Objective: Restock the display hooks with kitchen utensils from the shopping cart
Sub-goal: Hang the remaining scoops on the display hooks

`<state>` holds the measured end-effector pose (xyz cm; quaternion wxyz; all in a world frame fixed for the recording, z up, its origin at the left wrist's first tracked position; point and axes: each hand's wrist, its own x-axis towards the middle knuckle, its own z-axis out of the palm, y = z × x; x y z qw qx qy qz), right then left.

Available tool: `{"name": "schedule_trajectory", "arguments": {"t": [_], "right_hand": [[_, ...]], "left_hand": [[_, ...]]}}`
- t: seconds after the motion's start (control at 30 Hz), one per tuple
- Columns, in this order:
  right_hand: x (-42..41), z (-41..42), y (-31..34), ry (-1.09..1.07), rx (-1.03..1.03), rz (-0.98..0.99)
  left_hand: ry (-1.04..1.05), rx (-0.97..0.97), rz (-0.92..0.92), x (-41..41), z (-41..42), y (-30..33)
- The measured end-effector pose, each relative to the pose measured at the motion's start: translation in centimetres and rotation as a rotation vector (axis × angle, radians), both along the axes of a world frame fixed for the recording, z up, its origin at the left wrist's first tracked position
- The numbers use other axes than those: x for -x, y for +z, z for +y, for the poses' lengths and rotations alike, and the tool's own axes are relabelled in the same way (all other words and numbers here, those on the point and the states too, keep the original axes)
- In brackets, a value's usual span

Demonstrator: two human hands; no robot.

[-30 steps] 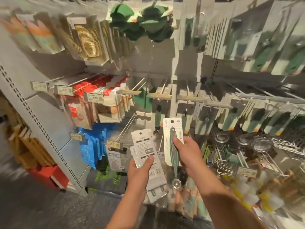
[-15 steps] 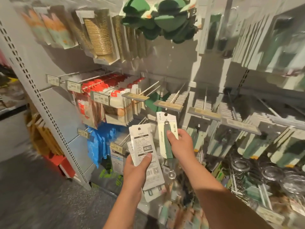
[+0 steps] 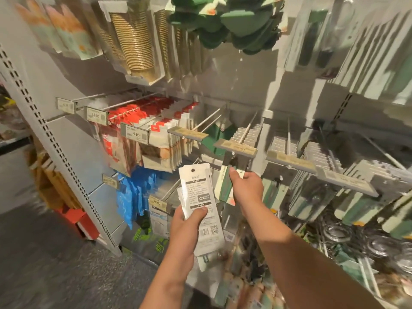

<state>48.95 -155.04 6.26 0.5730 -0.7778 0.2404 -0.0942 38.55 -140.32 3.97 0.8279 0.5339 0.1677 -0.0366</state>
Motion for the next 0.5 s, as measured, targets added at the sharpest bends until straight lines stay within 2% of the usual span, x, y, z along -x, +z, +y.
{"name": "schedule_trajectory", "arguments": {"t": [0.17,0.3,0.4,0.5], "right_hand": [[-0.4,0.8,-0.6,0.007,0.042,0.076],[2.0,1.2,-0.7,0.001,-0.115,0.044],[4.2,1.3,-0.2,-0.025,-0.178,-0.012],[6.2,1.7,1.3,-0.035,-0.218,-0.068]], "left_hand": [[-0.081,0.098,0.002,-1.2,1.5,0.1],[-0.133,0.122,-0.019,-1.8,2.4,-0.4],[-0.225,0.079,-0.067,-1.5,2.7,-0.7],[-0.329,0.115,-0.095,-1.4,2.5,-0.8]]}}
